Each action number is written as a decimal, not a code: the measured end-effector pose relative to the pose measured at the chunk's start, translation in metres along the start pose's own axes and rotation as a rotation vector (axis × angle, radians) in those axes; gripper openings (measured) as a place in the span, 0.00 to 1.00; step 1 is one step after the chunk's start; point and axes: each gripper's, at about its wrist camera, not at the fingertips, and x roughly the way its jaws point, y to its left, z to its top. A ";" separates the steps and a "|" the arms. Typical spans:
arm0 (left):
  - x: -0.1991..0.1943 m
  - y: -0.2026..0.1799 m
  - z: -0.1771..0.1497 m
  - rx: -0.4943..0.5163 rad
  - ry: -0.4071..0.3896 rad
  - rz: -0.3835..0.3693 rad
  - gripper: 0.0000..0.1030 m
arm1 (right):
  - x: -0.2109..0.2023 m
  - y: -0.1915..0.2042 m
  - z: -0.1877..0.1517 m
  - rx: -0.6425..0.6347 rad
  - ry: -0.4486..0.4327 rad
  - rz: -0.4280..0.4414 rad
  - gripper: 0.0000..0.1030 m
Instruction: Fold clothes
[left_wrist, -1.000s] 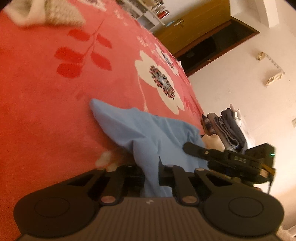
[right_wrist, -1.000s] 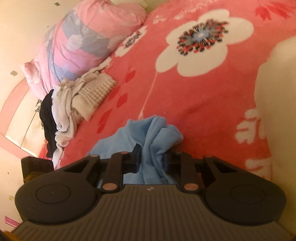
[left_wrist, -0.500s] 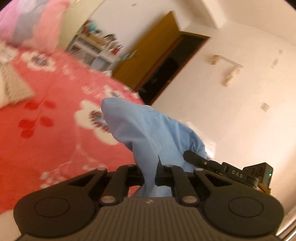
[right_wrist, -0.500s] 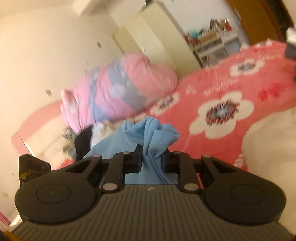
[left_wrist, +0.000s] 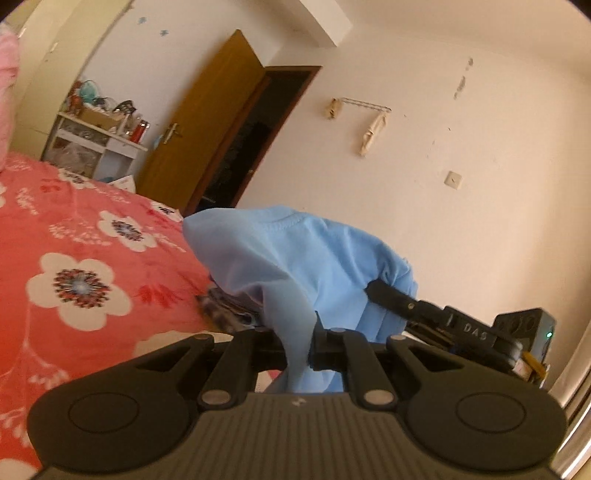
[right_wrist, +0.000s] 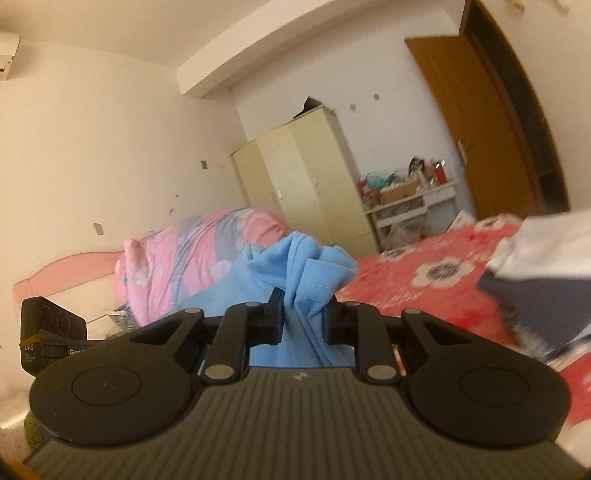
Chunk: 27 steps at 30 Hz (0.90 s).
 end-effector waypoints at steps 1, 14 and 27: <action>0.007 -0.004 -0.002 0.004 0.005 -0.004 0.09 | -0.004 -0.007 0.003 -0.010 0.001 -0.010 0.17; 0.134 0.070 -0.027 -0.057 0.109 0.089 0.09 | 0.065 -0.119 -0.006 -0.060 0.172 -0.072 0.17; 0.175 0.178 -0.041 -0.144 0.074 0.294 0.43 | 0.154 -0.216 -0.078 -0.122 0.242 -0.236 0.34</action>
